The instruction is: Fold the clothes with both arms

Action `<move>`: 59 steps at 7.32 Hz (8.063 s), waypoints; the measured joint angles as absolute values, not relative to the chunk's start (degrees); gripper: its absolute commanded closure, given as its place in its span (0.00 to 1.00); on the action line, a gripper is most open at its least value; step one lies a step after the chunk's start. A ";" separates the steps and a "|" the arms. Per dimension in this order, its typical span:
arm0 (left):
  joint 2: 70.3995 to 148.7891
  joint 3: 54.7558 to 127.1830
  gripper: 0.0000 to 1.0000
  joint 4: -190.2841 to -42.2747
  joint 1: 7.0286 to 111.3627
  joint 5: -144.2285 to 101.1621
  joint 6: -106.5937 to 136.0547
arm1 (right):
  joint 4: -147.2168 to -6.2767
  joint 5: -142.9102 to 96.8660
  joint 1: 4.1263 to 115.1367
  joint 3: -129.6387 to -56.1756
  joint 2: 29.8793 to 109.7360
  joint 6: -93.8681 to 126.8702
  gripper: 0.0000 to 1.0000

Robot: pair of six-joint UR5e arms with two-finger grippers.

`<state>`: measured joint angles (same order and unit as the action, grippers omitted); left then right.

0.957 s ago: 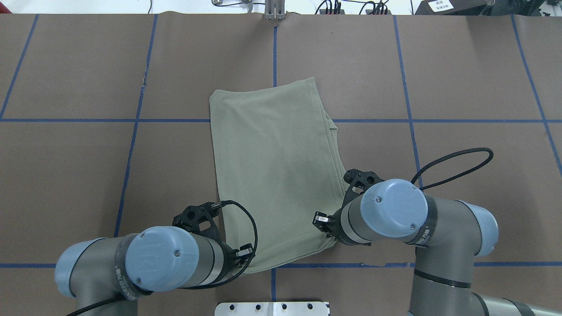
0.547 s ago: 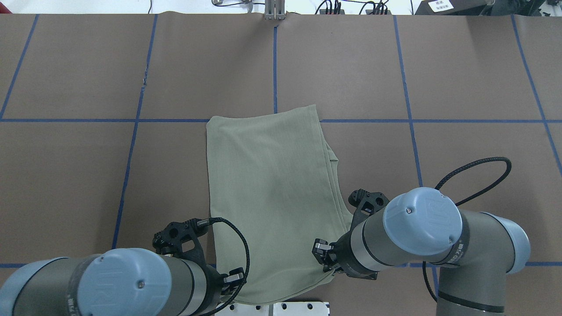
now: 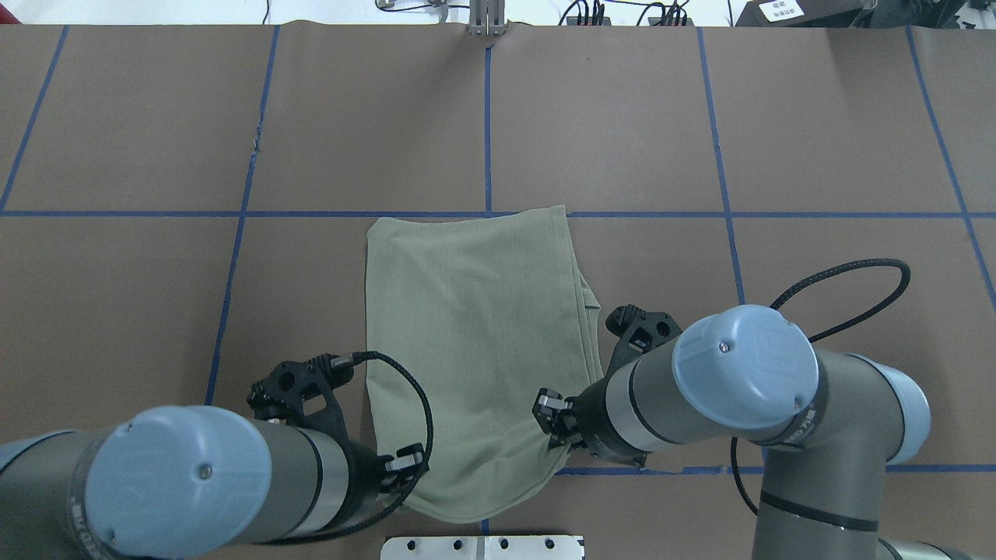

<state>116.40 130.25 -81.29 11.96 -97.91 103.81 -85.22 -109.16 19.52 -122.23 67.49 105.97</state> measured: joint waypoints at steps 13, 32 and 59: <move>127.84 86.42 0.01 -106.25 40.48 -98.02 84.55 | -67.60 -107.22 38.86 -75.81 45.79 102.77 0.00; 120.87 90.26 0.01 -111.27 48.78 -106.52 63.21 | -79.60 -111.96 40.55 -69.93 39.95 94.57 0.01; 86.75 94.88 0.00 -98.19 89.15 -125.89 -9.08 | -98.88 -132.53 85.16 -107.54 94.76 1.32 0.00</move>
<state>86.75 94.88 -98.19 89.15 -125.89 -9.08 -98.88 -132.53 85.16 -107.54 94.76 1.32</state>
